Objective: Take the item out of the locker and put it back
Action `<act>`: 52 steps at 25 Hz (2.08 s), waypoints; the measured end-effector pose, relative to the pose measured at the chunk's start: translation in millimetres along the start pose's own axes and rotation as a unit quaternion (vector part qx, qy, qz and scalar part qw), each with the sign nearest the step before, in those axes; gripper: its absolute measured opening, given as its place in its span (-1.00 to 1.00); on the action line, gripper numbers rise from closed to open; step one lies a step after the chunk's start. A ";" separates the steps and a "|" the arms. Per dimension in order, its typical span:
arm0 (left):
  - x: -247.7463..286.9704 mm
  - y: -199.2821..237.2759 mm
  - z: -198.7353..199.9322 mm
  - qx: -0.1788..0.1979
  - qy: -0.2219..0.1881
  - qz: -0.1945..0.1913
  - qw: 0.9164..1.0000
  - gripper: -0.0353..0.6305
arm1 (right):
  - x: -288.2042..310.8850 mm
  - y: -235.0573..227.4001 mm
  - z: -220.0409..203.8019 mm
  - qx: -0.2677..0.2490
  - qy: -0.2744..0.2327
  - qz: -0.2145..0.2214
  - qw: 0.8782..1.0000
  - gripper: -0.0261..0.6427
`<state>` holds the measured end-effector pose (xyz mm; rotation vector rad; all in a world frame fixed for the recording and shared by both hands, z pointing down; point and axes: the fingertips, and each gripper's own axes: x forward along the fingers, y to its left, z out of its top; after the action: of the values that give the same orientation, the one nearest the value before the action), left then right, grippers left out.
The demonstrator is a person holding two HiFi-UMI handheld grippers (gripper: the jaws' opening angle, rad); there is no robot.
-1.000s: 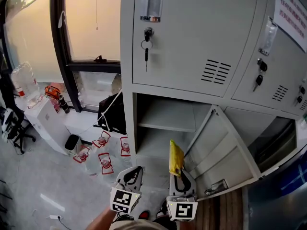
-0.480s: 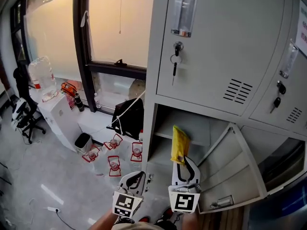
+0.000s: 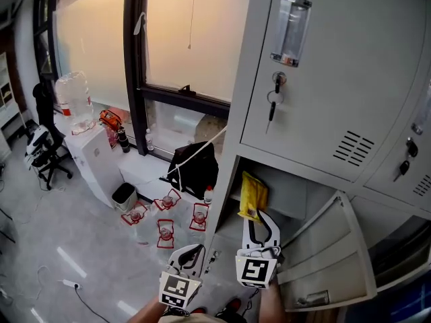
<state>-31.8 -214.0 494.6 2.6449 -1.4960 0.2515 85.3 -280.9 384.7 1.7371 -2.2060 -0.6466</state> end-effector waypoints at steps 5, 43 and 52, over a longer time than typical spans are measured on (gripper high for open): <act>-1.8 8.4 -2.2 -0.006 0.002 0.019 1.000 -0.82 | 20.6 -0.3 -6.3 -0.010 0.012 0.017 1.000 -0.66; 1.8 18.5 -5.8 -0.007 0.009 0.043 0.999 -0.82 | 53.0 12.5 -24.9 -0.087 0.054 0.029 0.994 -0.01; -1.2 6.0 -2.8 0.000 0.003 0.019 1.000 -0.82 | 18.7 3.6 -27.2 -0.019 0.058 0.012 0.998 -0.02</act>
<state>-37.8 -215.7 497.1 2.6148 -1.5461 0.2628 90.1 -303.2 408.7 1.6822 -2.1201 -0.5623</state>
